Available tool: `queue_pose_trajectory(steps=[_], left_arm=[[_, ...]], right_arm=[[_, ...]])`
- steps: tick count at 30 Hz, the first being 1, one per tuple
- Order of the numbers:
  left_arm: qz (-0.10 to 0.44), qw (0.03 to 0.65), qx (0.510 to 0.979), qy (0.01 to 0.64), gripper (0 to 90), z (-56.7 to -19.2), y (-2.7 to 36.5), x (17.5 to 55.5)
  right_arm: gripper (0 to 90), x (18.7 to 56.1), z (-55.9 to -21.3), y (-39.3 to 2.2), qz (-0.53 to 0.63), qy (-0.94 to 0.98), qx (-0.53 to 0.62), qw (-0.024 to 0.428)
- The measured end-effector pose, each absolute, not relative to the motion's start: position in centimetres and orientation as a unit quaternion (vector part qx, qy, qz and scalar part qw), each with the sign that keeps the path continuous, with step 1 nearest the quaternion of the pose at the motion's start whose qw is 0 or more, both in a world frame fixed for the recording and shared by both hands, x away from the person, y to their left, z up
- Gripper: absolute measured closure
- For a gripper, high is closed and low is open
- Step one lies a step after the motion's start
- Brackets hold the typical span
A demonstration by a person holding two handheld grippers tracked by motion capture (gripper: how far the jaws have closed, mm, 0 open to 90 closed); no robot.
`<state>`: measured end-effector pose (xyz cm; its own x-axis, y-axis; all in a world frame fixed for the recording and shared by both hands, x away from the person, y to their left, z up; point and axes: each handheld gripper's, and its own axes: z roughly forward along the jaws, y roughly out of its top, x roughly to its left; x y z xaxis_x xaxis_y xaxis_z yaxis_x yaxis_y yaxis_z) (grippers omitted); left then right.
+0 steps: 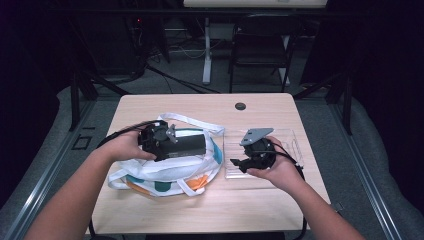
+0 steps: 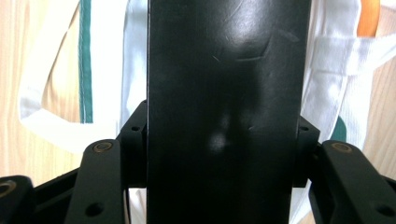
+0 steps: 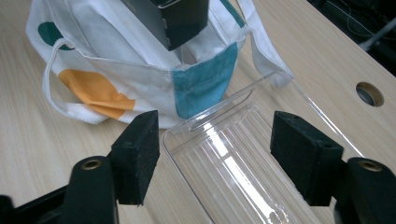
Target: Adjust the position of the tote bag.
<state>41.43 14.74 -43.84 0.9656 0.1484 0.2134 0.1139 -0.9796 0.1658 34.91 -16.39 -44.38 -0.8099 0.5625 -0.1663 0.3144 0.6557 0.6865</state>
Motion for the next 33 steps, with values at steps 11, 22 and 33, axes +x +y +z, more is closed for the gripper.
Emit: queue_pose_trajectory(steps=[11,22,33], left_arm=[[0.112,0.081,0.989,0.045,42.6,-43.4,12.5,41.5],[0.115,0.085,0.990,0.019,42.6,-42.9,10.2,41.2],[0.120,0.093,0.988,-0.002,42.7,-42.5,8.8,40.8]], right_arm=[[28.3,35.9,-43.9,-14.9,0.291,0.916,0.189,0.203],[27.7,36.5,-43.1,-13.2,0.279,0.927,0.152,0.199],[23.0,37.0,-42.7,-12.3,0.284,0.928,0.140,0.195]])
